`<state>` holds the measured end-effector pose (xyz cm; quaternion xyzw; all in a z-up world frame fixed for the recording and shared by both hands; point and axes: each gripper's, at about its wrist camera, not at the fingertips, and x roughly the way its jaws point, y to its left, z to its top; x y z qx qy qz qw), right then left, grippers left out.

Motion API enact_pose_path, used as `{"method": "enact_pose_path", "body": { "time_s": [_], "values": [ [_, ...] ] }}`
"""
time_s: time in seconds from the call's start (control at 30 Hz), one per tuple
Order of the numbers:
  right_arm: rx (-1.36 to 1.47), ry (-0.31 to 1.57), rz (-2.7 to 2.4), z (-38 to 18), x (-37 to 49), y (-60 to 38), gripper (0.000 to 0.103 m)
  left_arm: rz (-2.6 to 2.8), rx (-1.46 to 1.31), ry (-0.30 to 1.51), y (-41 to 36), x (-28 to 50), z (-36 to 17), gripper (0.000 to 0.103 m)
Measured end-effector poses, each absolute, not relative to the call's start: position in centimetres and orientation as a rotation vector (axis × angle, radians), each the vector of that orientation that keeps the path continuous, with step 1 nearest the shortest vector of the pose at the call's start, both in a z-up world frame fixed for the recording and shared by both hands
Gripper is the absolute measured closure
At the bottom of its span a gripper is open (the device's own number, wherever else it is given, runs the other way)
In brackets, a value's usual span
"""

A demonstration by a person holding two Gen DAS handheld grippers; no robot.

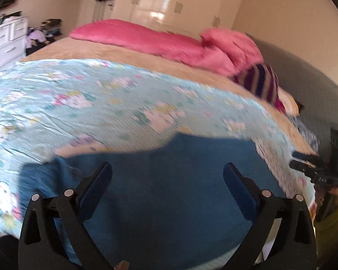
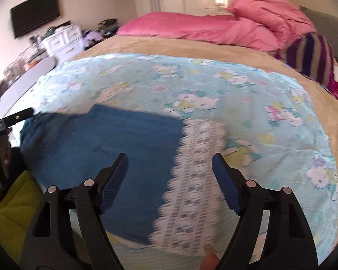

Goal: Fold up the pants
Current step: 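Open both grippers and hold them above the folded pants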

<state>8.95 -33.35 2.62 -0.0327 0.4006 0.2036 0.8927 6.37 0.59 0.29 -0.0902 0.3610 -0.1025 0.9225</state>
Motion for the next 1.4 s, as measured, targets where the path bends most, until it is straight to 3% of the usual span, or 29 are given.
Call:
{"method": "enact_pose_path", "body": {
  "time_s": [0.37, 0.7, 1.1, 1.4],
  "values": [
    [-0.12, 0.941, 0.489, -1.2, 6.9, -28.7, 0.033, -0.284, 0.095, 0.992, -7.3, 6.4, -6.7, 0.005],
    [-0.071, 0.99, 0.394, -3.0, 6.2, -32.0, 0.04, -0.296, 0.047, 1.016, -6.3, 6.5, -7.2, 0.005],
    [0.009, 0.912, 0.403, 0.0, 5.6, -33.9, 0.026, -0.286, 0.026, 0.966, -6.3, 6.1, -5.7, 0.004],
    [0.052, 0.869, 0.351, 1.2, 5.1, -36.8, 0.022, -0.332, 0.034, 0.903, -7.7, 5.5, -3.5, 0.004]
  ]
}}
